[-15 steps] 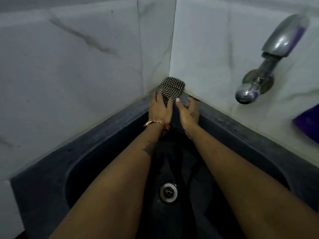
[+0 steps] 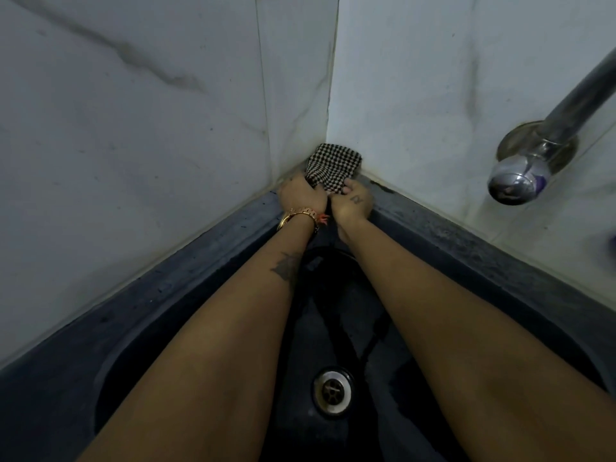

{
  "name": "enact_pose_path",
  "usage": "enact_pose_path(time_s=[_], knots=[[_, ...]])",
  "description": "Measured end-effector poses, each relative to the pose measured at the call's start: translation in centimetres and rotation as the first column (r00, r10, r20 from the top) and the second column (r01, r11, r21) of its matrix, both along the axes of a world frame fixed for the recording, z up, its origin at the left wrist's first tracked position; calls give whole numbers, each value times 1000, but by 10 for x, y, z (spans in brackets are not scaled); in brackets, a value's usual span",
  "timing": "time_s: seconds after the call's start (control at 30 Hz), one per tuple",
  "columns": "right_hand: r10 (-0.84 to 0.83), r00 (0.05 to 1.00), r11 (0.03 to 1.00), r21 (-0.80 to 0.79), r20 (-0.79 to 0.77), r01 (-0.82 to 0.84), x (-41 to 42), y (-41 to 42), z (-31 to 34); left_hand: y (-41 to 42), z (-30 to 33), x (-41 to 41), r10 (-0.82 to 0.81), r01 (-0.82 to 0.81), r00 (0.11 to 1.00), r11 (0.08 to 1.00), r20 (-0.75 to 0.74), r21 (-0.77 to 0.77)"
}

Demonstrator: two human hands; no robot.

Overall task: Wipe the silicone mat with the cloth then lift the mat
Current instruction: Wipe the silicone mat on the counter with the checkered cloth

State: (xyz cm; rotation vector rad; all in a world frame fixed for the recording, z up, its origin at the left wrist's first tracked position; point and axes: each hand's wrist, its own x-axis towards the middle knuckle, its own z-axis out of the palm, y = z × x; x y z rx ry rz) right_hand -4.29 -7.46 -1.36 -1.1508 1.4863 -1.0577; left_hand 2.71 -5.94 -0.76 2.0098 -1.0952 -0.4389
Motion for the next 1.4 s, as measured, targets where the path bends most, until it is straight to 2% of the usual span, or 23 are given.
enact_pose_path(time_s=[0.1, 0.17, 0.3, 0.4, 0.53, 0.57, 0.73, 0.9, 0.97, 1.1, 1.2, 1.3, 1.4], knots=[[-13, 994, 997, 81, 108, 4, -4, 8, 5, 11, 6, -4, 12, -29, 981, 996, -194, -85], [-20, 981, 990, 140, 192, -7, -9, 18, 8, 22, 7, -9, 35, -90, 932, 986, -362, -137], [-102, 917, 965, 260, 385, -2, -28, 53, 13, 56, 10, -28, 37, -231, 728, 953, -684, -194], [-145, 855, 944, 329, 499, -32, -48, 85, 20, 86, 15, -47, 23, -244, 605, 957, -796, -158], [-149, 791, 931, 354, 593, -90, -84, 131, 32, 140, 26, -76, -36, -240, 357, 962, -934, -129], [-160, 780, 930, 357, 605, -86, -95, 144, 35, 156, 28, -83, -51, -222, 315, 967, -948, -126], [-192, 724, 922, 375, 663, -100, -150, 211, 54, 238, 38, -122, -155, 29, 226, 988, -962, -153], [-224, 685, 919, 384, 693, -88, -213, 292, 62, 314, 48, -166, -238, 305, 132, 933, -962, -189], [-208, 693, 936, 346, 690, -64, -242, 326, 66, 337, 53, -184, -247, 426, 147, 890, -958, -164], [-163, 738, 970, 242, 655, -1, -309, 393, 75, 385, 64, -239, -260, 561, 314, 827, -913, -42], [-175, 750, 979, 191, 638, 65, -355, 443, 82, 421, 71, -293, -367, 622, 408, 782, -836, -40], [-223, 737, 973, 197, 638, 123, -396, 487, 85, 460, 73, -341, -411, 629, 455, 777, -790, -42], [-251, 727, 966, 210, 639, 149, -439, 526, 84, 493, 74, -378, -443, 681, 404, 730, -801, -60]])
